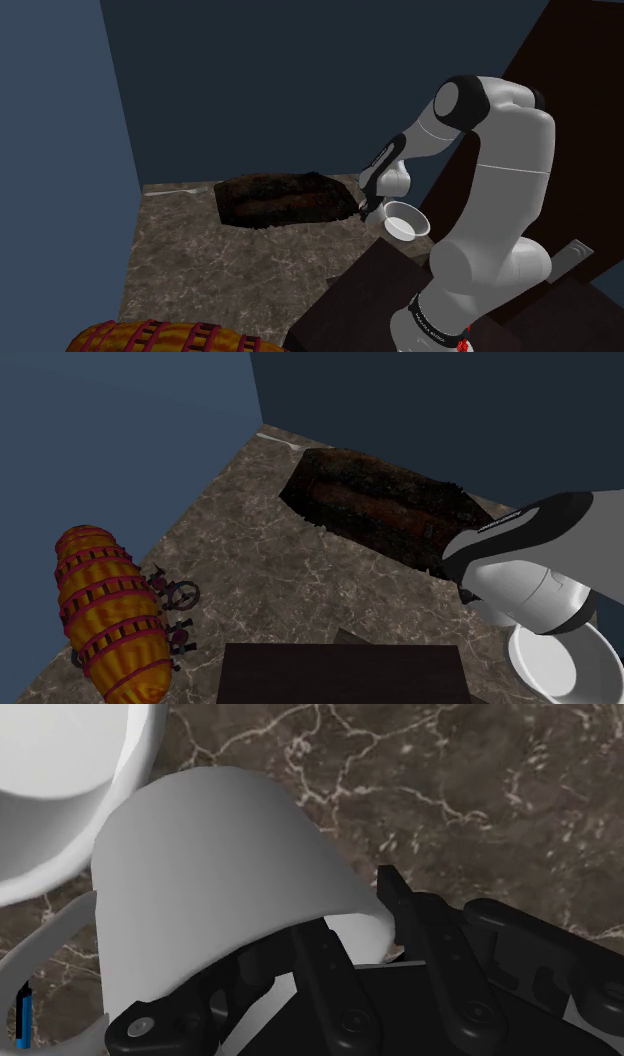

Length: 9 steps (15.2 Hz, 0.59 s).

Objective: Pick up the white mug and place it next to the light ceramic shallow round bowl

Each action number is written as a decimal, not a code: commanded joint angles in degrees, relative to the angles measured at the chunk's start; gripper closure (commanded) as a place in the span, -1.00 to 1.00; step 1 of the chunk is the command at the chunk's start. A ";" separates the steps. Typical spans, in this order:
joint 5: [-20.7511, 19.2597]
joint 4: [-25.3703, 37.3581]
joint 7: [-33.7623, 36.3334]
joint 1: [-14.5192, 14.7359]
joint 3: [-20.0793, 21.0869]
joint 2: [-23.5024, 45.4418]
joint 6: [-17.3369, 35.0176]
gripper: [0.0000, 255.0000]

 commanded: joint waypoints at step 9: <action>0.00 -0.24 0.26 -0.04 -0.16 0.48 -0.10 -1.00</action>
